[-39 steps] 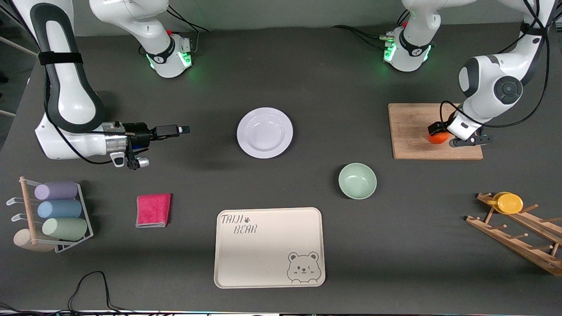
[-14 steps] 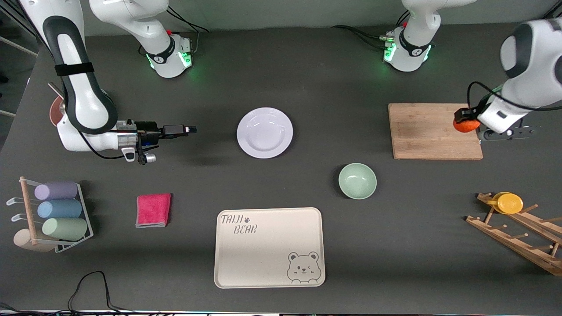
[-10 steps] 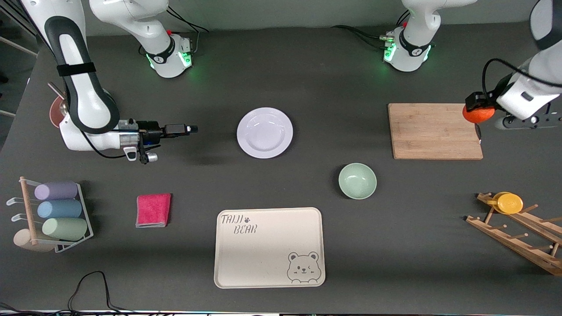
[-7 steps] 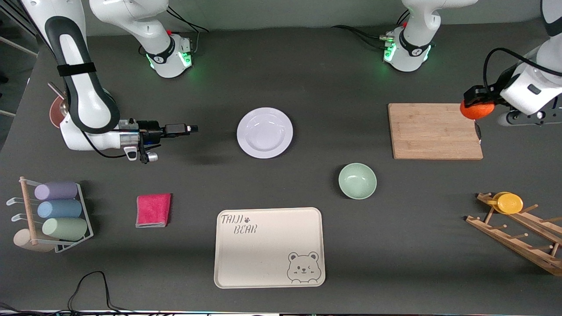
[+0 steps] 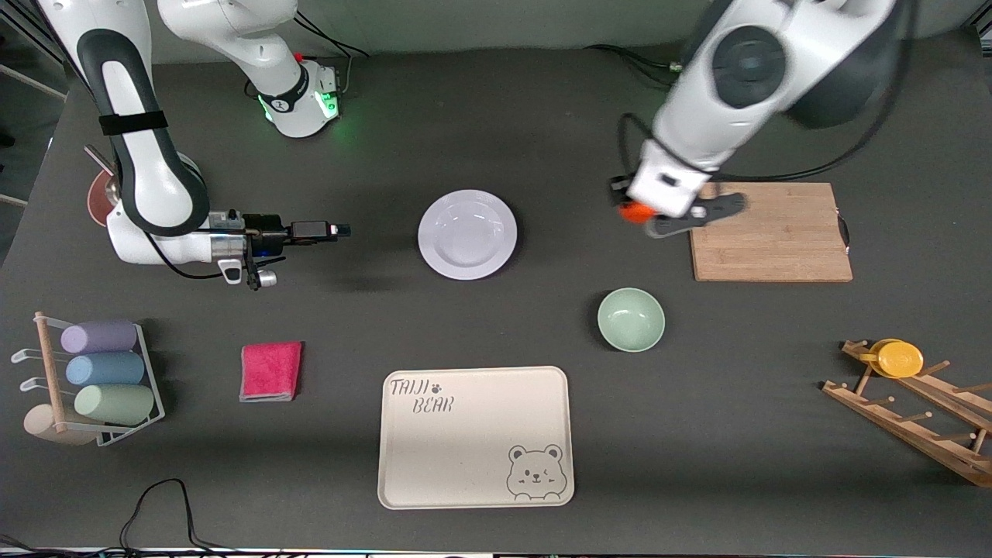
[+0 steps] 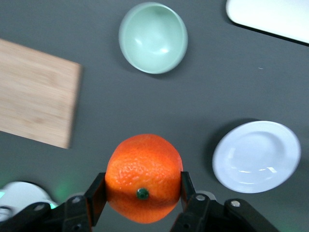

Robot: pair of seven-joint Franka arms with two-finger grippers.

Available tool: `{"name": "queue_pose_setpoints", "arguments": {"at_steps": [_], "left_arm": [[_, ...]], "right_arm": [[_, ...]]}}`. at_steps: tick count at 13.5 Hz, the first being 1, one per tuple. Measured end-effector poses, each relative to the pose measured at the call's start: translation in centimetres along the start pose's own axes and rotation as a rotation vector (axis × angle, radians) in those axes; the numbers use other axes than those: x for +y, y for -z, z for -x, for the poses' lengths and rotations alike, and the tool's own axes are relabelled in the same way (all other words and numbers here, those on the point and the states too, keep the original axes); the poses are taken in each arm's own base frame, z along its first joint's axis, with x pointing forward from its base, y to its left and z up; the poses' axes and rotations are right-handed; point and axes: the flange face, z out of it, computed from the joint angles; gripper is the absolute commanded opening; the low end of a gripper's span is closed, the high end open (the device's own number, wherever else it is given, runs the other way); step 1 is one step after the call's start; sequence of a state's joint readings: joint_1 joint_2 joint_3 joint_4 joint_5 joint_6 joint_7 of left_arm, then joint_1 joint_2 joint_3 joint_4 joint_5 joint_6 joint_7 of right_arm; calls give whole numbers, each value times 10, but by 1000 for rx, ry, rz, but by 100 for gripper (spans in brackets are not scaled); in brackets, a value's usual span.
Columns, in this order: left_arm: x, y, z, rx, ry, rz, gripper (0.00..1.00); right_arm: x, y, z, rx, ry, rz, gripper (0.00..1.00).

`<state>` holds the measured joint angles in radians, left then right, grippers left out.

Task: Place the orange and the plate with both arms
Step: 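Carry the orange over the white plate with the left gripper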

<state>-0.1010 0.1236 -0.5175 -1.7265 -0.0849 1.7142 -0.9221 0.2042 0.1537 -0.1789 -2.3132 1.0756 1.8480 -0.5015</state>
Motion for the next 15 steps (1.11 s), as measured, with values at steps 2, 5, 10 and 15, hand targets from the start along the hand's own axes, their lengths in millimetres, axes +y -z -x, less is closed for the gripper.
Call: {"name": "queue_pose_setpoints", "arguments": {"at_steps": [2, 5, 10, 15], "left_arm": [[47, -38, 16, -4, 40, 28, 0], [105, -104, 41, 8, 105, 44, 0], [169, -205, 93, 40, 156, 70, 0], [192, -274, 120, 111, 194, 67, 0]], "right_arm": [[4, -17, 5, 8, 24, -31, 100], [8, -29, 9, 14, 68, -25, 100], [25, -47, 17, -11, 68, -22, 100], [34, -61, 16, -27, 79, -2, 100]]}}
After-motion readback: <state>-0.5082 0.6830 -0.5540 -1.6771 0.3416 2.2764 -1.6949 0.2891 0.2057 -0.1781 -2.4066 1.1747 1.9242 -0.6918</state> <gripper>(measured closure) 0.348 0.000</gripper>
